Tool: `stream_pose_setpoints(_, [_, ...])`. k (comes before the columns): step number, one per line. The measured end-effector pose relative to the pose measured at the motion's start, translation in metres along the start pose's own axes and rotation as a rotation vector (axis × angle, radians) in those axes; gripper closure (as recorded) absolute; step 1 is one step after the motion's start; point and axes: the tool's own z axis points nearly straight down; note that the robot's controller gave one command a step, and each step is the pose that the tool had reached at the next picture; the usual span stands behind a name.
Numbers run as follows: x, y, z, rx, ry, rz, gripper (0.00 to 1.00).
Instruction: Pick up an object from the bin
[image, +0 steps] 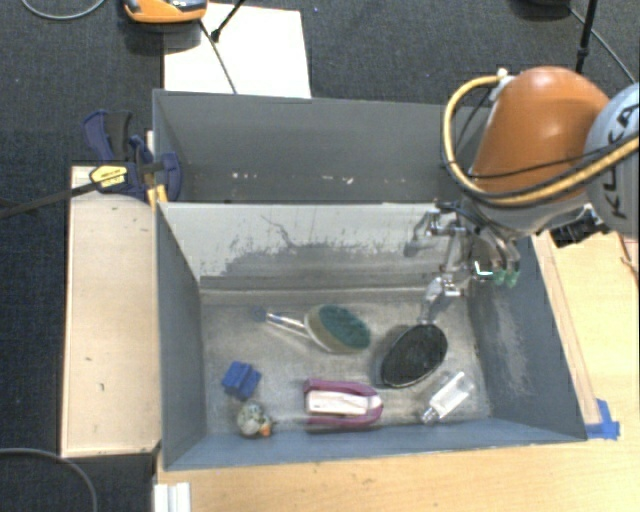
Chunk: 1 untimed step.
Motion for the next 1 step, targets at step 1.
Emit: stream_pose_setpoints(1, [-0.0137, -0.0056, 0.1645, -0.001, -0.006, 0.065, 0.0])
